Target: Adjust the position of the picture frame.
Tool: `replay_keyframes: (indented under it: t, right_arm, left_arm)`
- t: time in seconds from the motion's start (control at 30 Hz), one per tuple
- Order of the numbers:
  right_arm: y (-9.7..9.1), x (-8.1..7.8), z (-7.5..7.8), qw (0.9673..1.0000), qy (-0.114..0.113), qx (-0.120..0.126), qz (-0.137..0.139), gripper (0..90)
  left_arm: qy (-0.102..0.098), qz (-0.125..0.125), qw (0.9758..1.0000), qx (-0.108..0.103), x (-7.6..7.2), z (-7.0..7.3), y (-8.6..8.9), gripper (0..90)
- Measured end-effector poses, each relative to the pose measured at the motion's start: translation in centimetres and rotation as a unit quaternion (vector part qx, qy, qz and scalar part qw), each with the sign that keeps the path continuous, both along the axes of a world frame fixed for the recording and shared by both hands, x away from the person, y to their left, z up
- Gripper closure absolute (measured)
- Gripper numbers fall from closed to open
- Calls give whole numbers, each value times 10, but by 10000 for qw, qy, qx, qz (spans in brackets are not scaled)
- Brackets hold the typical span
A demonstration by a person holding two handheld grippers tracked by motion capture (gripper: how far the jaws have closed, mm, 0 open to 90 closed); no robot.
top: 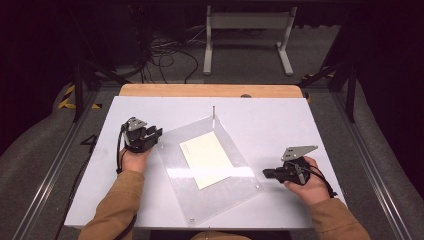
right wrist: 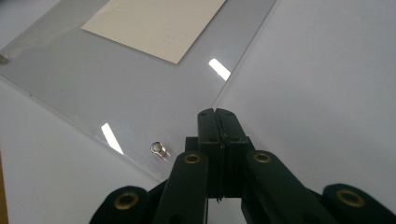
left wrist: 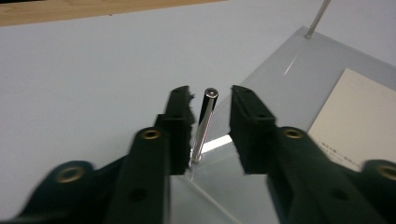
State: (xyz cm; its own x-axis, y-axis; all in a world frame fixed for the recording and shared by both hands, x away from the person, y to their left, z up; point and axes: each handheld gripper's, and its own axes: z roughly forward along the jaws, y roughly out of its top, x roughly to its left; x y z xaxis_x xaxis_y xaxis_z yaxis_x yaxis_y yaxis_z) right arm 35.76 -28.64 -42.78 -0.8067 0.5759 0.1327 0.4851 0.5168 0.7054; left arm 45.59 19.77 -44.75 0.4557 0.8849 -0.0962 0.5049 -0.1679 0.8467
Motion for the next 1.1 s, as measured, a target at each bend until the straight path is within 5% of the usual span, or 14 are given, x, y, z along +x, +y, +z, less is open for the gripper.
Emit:
replay_keyframes:
  t: [0.1, 0.27, 0.57, 0.77, 0.9, 1.1]
  right_arm:
    - [-1, 0, 1, 10000, -45, 5, -14, 889]
    - [-4, -1, 4, 9999, -115, 38, -60, 890]
    - [-16, -5, 8, 9995, -193, 120, -209, 890]
    - [-22, -8, 7, 9994, -180, 149, -272, 890]
    - [-24, -10, 9, 9993, -192, 180, -276, 890]
    - [-25, -9, 8, 9994, -145, 170, -268, 890]
  left_arm:
    - [-96, 30, 9999, 138, 1, 0, -1, 832]
    - [-337, 56, 9989, 316, 1, 3, -9, 845]
    - [-500, -175, 9978, 400, 29, 17, -42, 843]
    - [-621, -405, 9967, 317, 45, 28, -67, 839]
    - [-551, -429, 9976, 18, 56, 26, -77, 828]
    - [-447, -647, 9969, 47, 62, 18, -92, 829]
